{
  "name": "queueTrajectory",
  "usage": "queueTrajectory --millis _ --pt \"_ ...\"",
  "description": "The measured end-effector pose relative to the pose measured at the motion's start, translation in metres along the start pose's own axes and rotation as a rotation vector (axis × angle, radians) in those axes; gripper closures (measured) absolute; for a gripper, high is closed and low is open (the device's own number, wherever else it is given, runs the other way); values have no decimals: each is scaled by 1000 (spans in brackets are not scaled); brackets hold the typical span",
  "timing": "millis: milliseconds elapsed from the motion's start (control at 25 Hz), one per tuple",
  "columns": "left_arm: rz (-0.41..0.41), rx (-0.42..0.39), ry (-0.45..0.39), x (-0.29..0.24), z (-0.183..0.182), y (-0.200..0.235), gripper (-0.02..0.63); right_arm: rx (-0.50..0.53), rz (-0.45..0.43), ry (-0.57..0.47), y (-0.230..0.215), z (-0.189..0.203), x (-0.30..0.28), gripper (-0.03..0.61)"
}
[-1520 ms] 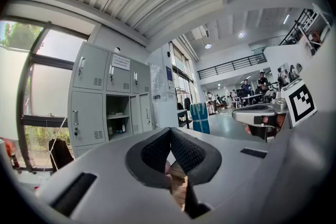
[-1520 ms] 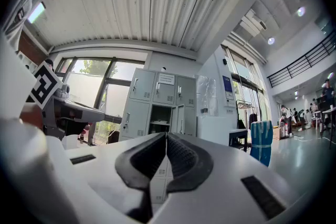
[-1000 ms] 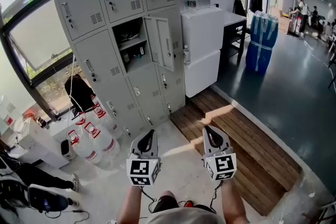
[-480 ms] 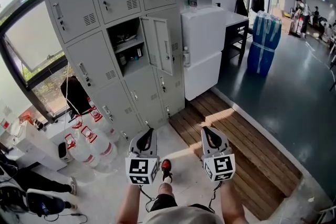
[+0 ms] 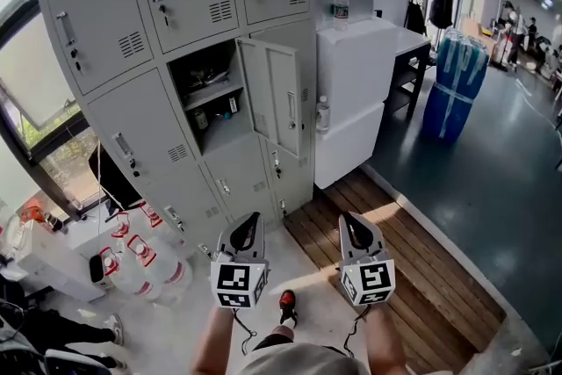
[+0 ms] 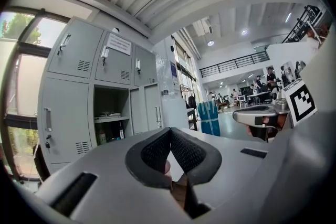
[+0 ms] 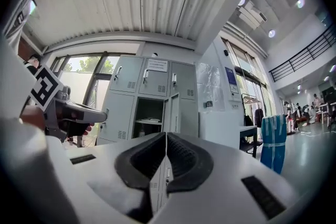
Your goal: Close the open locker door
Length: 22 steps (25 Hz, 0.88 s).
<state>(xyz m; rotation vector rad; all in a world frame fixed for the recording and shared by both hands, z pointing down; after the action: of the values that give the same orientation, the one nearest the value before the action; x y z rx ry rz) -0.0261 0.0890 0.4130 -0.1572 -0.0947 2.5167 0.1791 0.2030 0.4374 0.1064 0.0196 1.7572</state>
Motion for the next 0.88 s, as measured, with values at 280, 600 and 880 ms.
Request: queueTrajectory --millis 280,600,880 --pt "20 1 12 -96 -7 78 592 -15 11 -3 -8 -2 -127 557" --pt "24 23 30 -164 2 137 592 -33 -12 16 -10 12 -217 557" --pt "21 46 38 -190 9 161 592 -31 -11 22 -18 14 -256 557"
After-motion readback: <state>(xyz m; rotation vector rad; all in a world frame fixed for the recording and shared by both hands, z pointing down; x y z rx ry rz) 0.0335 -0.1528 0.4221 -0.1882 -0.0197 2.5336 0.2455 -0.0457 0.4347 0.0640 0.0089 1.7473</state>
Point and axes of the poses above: the fingertips, and each gripper's own axes: x backward along the fingers, y to its left, z out of its underside, the point moved 7 cm from there along x, backward along the fingers, and after that the axes turned 4 degrees about z, right-handed, at the moved point
